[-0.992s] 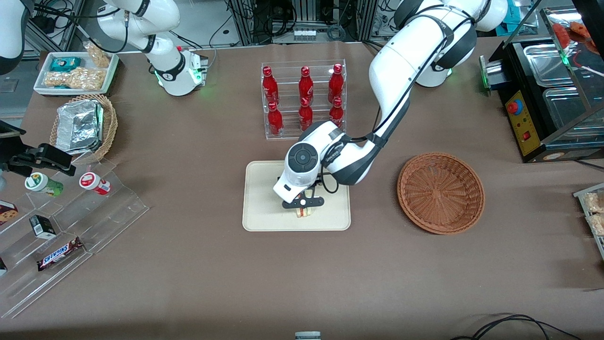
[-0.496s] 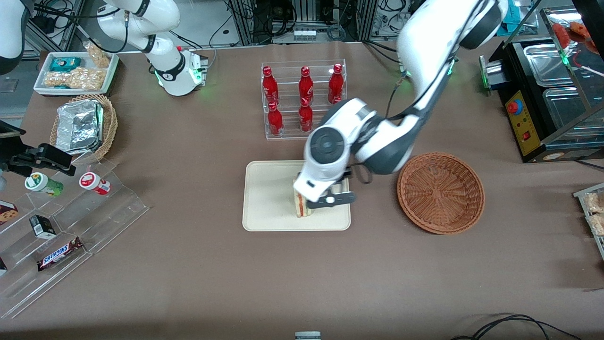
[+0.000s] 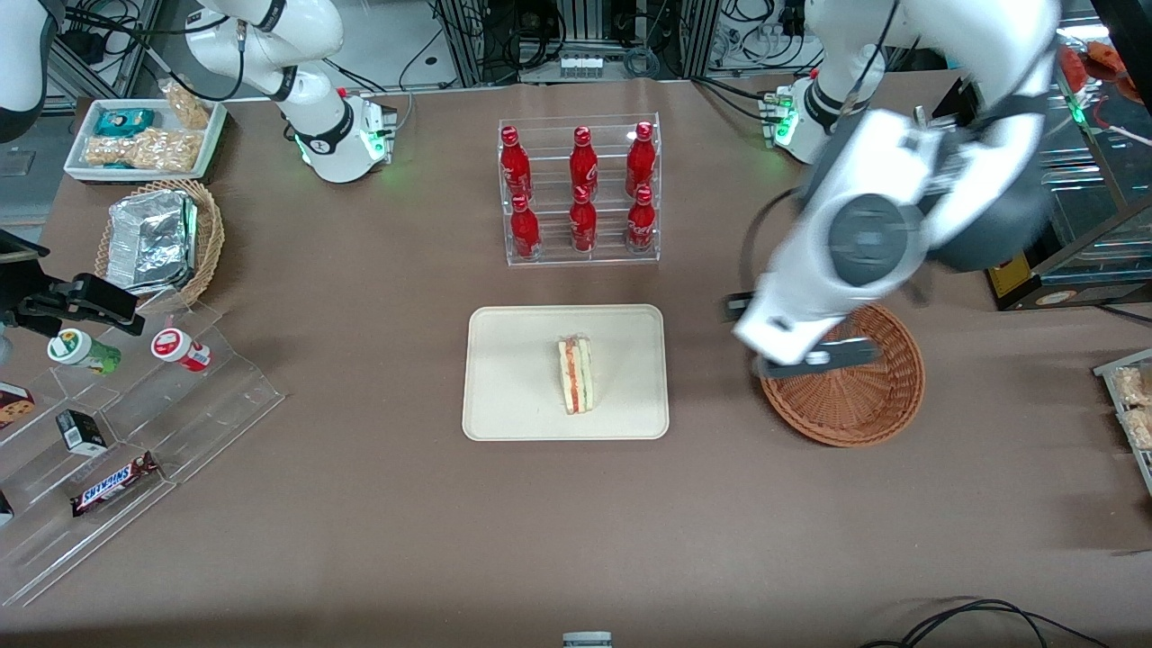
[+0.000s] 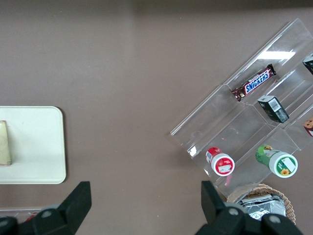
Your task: Place sandwich from basket to tray
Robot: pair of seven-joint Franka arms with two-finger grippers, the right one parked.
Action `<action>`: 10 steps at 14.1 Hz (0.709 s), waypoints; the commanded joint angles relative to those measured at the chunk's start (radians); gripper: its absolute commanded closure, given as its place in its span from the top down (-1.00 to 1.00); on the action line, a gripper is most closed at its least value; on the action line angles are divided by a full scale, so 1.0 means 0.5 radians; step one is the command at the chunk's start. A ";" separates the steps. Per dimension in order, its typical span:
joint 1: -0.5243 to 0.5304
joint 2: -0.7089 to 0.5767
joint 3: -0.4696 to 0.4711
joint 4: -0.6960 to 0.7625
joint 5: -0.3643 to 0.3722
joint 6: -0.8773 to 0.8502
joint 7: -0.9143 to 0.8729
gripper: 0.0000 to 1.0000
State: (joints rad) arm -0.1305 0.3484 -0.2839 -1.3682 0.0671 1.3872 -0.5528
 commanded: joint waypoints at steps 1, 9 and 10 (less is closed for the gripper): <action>0.303 -0.160 -0.015 -0.114 -0.012 -0.169 0.206 1.00; 0.583 -0.402 -0.012 -0.095 0.059 -0.222 0.290 1.00; 0.583 -0.454 -0.009 -0.095 0.041 -0.240 0.290 1.00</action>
State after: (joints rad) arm 0.1604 0.1953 -0.2859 -1.3884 0.0851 1.2825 -0.4117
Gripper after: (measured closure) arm 0.000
